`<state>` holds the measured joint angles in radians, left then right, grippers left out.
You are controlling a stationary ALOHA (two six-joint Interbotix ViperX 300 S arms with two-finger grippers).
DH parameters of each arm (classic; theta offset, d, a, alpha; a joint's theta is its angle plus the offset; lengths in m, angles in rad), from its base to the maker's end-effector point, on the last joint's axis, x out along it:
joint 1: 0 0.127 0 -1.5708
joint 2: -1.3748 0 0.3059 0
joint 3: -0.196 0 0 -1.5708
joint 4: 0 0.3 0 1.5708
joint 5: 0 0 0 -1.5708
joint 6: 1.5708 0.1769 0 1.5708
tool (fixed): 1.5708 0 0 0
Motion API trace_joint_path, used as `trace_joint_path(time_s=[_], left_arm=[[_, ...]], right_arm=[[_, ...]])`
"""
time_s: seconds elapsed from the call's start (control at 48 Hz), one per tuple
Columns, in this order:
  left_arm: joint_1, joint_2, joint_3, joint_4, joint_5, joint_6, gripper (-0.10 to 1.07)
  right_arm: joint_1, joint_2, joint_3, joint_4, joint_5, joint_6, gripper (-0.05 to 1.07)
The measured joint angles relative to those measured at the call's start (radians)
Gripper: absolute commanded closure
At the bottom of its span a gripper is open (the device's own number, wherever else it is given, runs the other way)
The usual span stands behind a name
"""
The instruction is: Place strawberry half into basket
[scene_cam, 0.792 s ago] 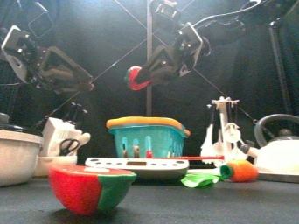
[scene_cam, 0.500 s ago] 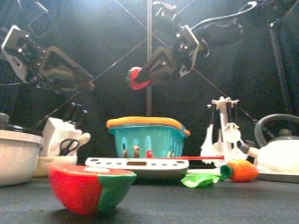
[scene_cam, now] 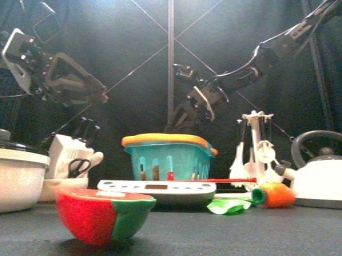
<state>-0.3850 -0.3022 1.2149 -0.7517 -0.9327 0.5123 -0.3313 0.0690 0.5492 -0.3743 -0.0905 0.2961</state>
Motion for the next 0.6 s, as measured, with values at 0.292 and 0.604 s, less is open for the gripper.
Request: trace_joint_path(time_s=[0.292,0.604], left_arm=[[0.000,0.000,0.000,0.000,0.000,0.000,0.20],[0.000,0.000,0.000,0.000,0.000,0.000,0.20]], right_arm=[[0.015,-0.026,0.005,-0.011,0.008,0.000,-0.02],[0.043,-0.080,0.018,-0.014,0.008,-0.002,-0.02]])
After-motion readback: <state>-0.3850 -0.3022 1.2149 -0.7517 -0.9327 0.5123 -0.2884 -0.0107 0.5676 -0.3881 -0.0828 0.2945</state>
